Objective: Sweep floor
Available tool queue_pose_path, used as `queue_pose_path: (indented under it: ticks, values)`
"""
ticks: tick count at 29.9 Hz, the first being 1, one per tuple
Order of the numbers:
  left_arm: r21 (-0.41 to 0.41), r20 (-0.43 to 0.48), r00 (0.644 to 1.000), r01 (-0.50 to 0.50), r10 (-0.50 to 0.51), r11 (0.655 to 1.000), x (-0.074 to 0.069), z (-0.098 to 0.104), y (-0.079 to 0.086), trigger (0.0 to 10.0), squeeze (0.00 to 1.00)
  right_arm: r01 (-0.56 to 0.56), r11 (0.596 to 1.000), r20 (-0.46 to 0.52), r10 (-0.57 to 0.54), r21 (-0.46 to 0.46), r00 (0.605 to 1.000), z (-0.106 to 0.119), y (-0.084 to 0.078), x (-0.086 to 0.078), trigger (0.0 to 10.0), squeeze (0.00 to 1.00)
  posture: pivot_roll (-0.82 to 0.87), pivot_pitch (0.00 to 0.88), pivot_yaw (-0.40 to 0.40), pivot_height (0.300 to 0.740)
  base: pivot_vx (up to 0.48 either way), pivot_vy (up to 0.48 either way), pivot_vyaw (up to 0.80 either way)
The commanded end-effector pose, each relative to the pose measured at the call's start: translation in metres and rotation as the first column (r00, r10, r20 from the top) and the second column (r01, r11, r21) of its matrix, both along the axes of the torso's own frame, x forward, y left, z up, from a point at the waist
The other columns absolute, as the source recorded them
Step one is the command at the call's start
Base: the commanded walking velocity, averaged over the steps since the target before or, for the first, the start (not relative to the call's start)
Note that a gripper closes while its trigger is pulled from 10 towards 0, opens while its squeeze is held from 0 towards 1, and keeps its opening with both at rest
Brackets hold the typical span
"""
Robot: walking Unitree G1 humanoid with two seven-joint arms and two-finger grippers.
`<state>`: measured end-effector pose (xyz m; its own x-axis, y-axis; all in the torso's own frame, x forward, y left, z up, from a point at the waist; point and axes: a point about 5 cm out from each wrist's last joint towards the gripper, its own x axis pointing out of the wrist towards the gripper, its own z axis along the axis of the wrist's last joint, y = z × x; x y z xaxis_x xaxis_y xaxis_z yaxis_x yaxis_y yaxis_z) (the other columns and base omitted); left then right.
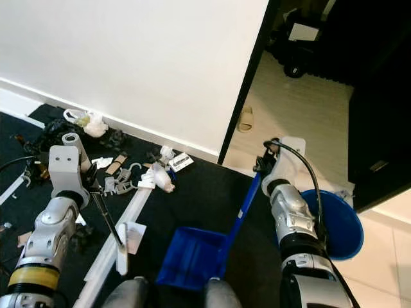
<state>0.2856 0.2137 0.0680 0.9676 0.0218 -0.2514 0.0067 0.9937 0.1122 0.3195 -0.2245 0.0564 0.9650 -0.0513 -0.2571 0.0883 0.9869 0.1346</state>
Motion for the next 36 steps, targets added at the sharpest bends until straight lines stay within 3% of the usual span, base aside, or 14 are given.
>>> queue_pose_path:
  ticks: [1,11,23,30,36]
  values:
    - [0.028,-0.004,1.0,0.004,-0.004,1.0,0.0,0.001,0.005,10.0,0.0,0.005,1.0,0.025,-0.005,0.024,1.0,0.001,0.003,0.002,10.0,0.0,0.12,0.042,-0.08,0.74,0.0,0.48,0.0]
    - [0.034,-0.005,1.0,0.028,-0.028,0.999,-0.002,0.002,0.003,10.0,0.0,0.01,0.999,0.032,-0.012,0.043,0.999,0.0,0.006,0.003,10.0,0.0,0.13,0.052,-0.075,0.74,0.0,0.48,0.0]
    - [0.038,-0.008,0.999,0.043,-0.043,0.998,-0.002,0.003,0.003,10.0,0.0,0.035,0.998,0.043,-0.037,0.052,0.998,-0.002,0.002,0.001,10.0,0.0,0.12,0.062,-0.065,0.74,0.0,0.48,-0.78]
    - [0.039,0.001,0.999,0.054,-0.054,0.998,-0.001,0.006,0.002,10.0,0.0,0.041,0.998,0.061,-0.043,0.045,0.997,0.002,-0.003,0.003,10.0,0.0,0.12,0.065,-0.058,0.74,0.0,0.47,0.0]
    - [0.051,0.019,0.998,0.053,-0.054,0.997,0.001,0.01,0.003,10.0,0.0,0.054,0.998,0.072,-0.057,0.038,0.996,0.005,-0.011,0.003,10.0,0.0,0.12,0.071,-0.061,0.74,0.0,0.0,0.0]
